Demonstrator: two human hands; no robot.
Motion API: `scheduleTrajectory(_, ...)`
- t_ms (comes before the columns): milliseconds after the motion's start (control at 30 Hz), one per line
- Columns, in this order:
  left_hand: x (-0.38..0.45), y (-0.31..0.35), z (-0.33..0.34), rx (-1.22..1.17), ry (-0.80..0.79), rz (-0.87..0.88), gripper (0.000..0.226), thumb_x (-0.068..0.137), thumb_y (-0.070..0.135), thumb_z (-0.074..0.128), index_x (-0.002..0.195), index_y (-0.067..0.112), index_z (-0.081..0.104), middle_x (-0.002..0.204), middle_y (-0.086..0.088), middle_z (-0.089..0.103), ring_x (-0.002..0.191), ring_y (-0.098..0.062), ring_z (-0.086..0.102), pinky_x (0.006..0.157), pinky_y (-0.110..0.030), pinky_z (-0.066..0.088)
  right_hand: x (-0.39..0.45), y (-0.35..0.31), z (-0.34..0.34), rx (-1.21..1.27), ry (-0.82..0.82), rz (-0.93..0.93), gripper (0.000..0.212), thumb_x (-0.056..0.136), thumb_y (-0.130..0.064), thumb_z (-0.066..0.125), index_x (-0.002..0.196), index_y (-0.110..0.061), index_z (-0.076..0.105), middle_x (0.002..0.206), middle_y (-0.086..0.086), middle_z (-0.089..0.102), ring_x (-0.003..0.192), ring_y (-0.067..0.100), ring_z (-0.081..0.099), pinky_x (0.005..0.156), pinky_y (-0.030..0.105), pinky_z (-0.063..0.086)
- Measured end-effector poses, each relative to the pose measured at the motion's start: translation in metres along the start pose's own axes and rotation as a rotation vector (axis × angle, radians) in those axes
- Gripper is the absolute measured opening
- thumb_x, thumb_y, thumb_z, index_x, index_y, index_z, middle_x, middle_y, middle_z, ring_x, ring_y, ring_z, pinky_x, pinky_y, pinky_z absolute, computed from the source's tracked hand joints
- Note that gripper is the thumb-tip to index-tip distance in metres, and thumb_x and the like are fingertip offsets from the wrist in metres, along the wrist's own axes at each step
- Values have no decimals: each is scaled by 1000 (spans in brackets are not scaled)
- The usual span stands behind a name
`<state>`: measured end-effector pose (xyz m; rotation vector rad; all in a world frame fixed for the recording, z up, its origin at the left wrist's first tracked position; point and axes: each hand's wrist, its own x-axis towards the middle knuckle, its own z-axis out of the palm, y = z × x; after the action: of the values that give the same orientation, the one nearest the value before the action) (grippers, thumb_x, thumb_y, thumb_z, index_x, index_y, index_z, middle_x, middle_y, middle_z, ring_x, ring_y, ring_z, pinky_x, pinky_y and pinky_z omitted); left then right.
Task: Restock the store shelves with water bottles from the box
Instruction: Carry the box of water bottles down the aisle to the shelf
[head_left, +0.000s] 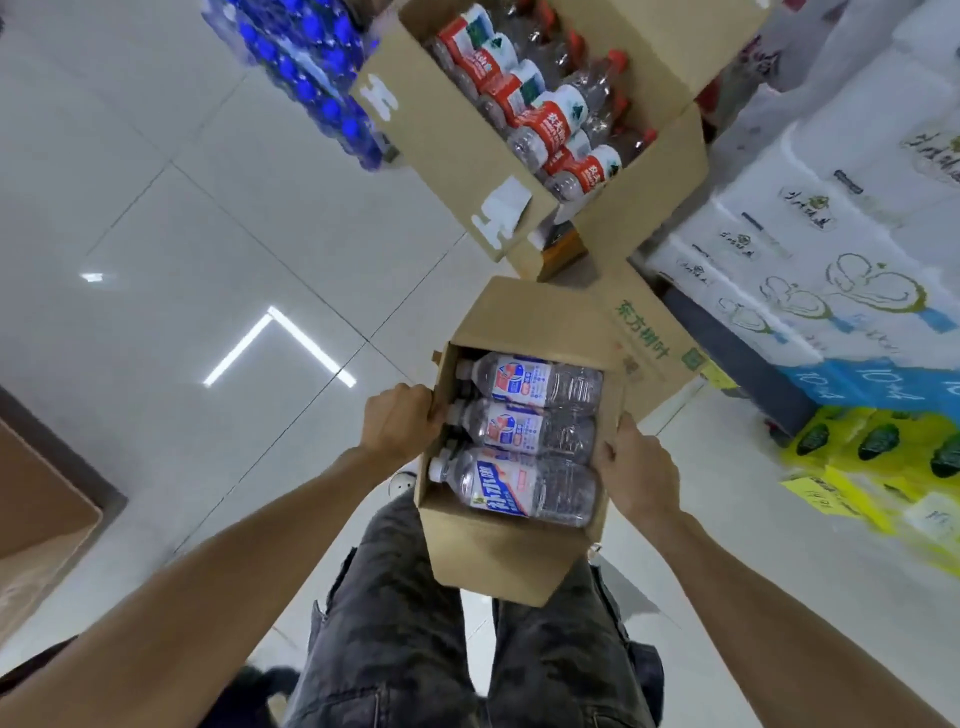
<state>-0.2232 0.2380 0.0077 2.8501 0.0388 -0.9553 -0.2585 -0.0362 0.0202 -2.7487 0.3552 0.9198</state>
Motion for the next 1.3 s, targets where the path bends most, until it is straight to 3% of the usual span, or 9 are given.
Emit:
scheduleTrajectory(100, -20, -53, -4, -42, 26, -71, 40, 97, 40, 43, 74, 11, 59, 67, -3, 56, 63, -24, 57, 57, -28, 39, -7, -51, 0, -13, -8, -77, 15, 96, -19, 48, 105, -6, 49, 60, -5, 39, 57, 23, 45, 45, 25, 28)
scheduleTrajectory(233, -46, -116, -18, -87, 73, -137, 39, 97, 38, 40, 76, 11, 58, 74, -6, 63, 71, -28, 63, 60, -30, 44, -19, -119, 1, -49, 8, -182, 14, 96, -19, 51, 91, -7, 46, 62, -2, 43, 63, 26, 55, 52, 30, 40)
scheduleTrajectory(367, -71, -193, -31, -152, 129, -231, 35, 95, 37, 43, 69, 15, 53, 70, -5, 59, 68, -30, 61, 58, -29, 37, -30, -197, 8, -103, 19, -268, 17, 93, -19, 51, 84, -10, 41, 54, -3, 36, 53, 22, 44, 45, 25, 26)
scheduleTrajectory(533, -93, -288, -47, -253, 187, -368, 31, 91, 32, 47, 66, 15, 46, 67, -3, 50, 71, -33, 59, 57, -29, 33, -24, -310, 13, -165, -44, -423, 11, 95, -18, 48, 91, -11, 41, 68, 4, 52, 64, 28, 56, 49, 30, 32)
scheduleTrajectory(767, -105, -398, -82, -436, 180, -622, 23, 85, 26, 53, 69, 9, 52, 71, -9, 56, 67, -33, 55, 57, -31, 36, 7, -475, 7, -276, -120, -652, 10, 95, -18, 47, 89, -15, 40, 75, 2, 48, 65, 26, 48, 56, 29, 33)
scheduleTrajectory(1000, -89, -513, -149, -523, 212, -816, 39, 86, 31, 58, 56, 19, 36, 67, -4, 51, 63, -27, 50, 56, -28, 37, 37, -643, -10, -323, -234, -806, 1, 93, -17, 47, 93, -15, 46, 78, 1, 52, 67, 25, 48, 54, 29, 33)
scheduleTrajectory(1167, -76, -585, -202, -536, 264, -882, 29, 87, 33, 56, 68, 12, 48, 72, -6, 55, 72, -31, 59, 62, -32, 46, 50, -758, -29, -377, -237, -878, 12, 93, -18, 48, 104, -13, 52, 87, 5, 55, 74, 27, 51, 62, 31, 39)
scheduleTrajectory(1300, -55, -651, -236, -588, 343, -932, 29, 86, 31, 57, 66, 12, 48, 65, -3, 52, 61, -28, 54, 57, -30, 42, 67, -861, -41, -438, -182, -947, 14, 92, -18, 48, 105, -14, 52, 87, 6, 56, 76, 29, 54, 65, 32, 42)
